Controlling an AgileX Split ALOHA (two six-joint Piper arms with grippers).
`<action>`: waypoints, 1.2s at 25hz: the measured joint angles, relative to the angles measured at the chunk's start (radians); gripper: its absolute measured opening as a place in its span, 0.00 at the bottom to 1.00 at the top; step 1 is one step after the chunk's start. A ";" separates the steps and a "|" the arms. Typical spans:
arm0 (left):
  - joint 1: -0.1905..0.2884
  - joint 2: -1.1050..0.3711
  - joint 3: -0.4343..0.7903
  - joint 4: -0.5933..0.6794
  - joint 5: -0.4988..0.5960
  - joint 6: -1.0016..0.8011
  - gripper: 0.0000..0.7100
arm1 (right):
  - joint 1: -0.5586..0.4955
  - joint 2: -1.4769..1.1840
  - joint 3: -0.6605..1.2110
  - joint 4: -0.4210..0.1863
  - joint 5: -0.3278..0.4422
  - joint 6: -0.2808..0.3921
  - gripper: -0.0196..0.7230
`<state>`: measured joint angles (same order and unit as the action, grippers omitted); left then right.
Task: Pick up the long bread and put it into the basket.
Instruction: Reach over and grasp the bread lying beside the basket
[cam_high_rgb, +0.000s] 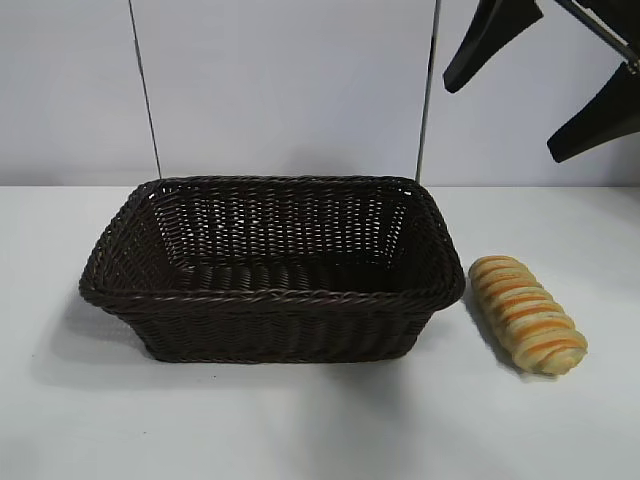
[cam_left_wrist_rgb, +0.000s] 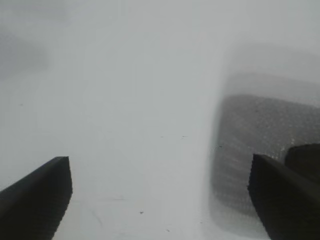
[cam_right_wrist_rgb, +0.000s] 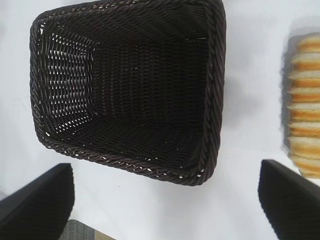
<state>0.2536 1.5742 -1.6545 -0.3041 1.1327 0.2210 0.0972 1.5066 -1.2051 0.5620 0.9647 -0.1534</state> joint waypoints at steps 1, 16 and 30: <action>-0.007 -0.060 0.000 0.002 0.005 0.011 0.98 | 0.000 0.000 0.000 0.000 0.000 -0.001 0.96; -0.336 -1.045 0.489 0.304 0.015 -0.080 0.98 | 0.000 0.000 0.000 -0.005 0.001 -0.011 0.96; -0.336 -1.526 1.094 0.216 -0.074 -0.231 0.98 | 0.000 0.000 0.000 -0.028 0.003 -0.065 0.96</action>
<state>-0.0820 0.0481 -0.5605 -0.0886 1.0588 -0.0095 0.0972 1.5066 -1.2051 0.5338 0.9677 -0.2180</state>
